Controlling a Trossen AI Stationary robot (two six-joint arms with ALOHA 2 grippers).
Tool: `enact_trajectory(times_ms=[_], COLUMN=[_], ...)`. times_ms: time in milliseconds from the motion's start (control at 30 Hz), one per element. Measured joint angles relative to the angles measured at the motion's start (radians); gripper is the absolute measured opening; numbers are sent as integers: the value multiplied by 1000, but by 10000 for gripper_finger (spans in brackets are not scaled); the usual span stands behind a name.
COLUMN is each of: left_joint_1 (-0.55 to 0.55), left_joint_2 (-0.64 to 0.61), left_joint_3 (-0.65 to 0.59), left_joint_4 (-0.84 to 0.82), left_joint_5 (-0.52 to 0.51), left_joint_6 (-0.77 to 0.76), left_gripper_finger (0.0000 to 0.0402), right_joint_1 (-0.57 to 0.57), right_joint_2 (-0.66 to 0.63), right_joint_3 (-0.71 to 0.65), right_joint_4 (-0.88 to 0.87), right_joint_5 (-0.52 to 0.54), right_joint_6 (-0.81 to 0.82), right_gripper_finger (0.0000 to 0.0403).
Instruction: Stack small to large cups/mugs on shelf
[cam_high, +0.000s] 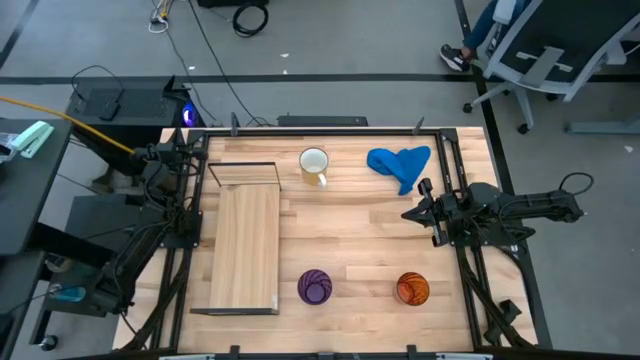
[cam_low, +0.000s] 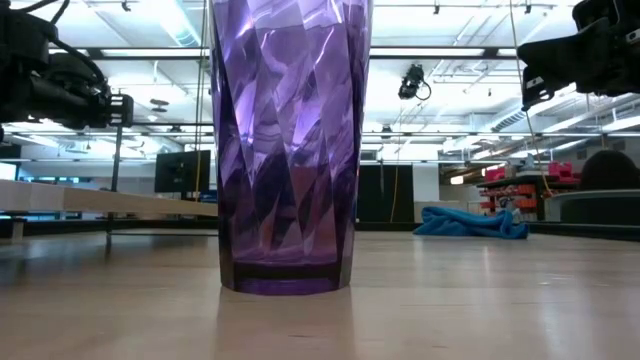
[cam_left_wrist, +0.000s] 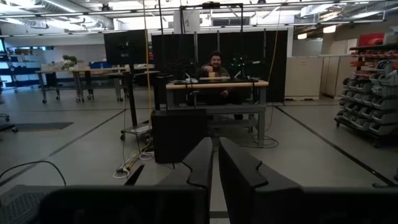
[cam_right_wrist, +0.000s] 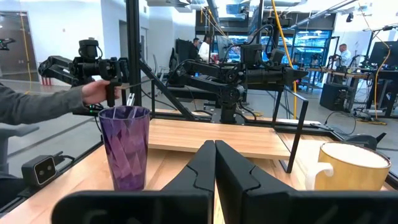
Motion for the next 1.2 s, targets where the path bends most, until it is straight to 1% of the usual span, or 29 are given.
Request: enact_trajectory(times_ms=[100,233,267,333,433,600,767,867,933,1133,1200], left_joint_1=[0,0,0,0,0,0,0,0,0,0,0], left_joint_2=[0,0,0,-1,-1,-2,-2,-2,-2,-2,-2], left_joint_3=[0,0,0,0,6,60,156,222,269,391,421], left_joint_4=[-8,-46,-46,-44,-45,5,20,16,19,18,17], left_joint_5=[0,7,23,85,233,556,877,1043,1122,1296,1361], left_joint_6=[-103,-340,-392,-449,-445,-440,-441,-465,-513,-689,-728], left_gripper_finger=[40,37,35,32,27,23,29,31,31,23,24], right_joint_1=[0,0,0,0,0,0,0,0,0,0,0], right_joint_2=[0,0,0,0,0,0,0,0,0,0,0], right_joint_3=[0,0,0,0,0,0,0,0,0,0,0], right_joint_4=[0,-4,-5,-6,-7,-7,-7,-7,-7,1,25], right_joint_5=[0,0,0,0,0,0,0,0,0,11,11], right_joint_6=[1,1,1,0,0,-1,-2,-2,-2,3,46], right_gripper_finger=[15,15,15,15,15,15,15,15,15,15,15])
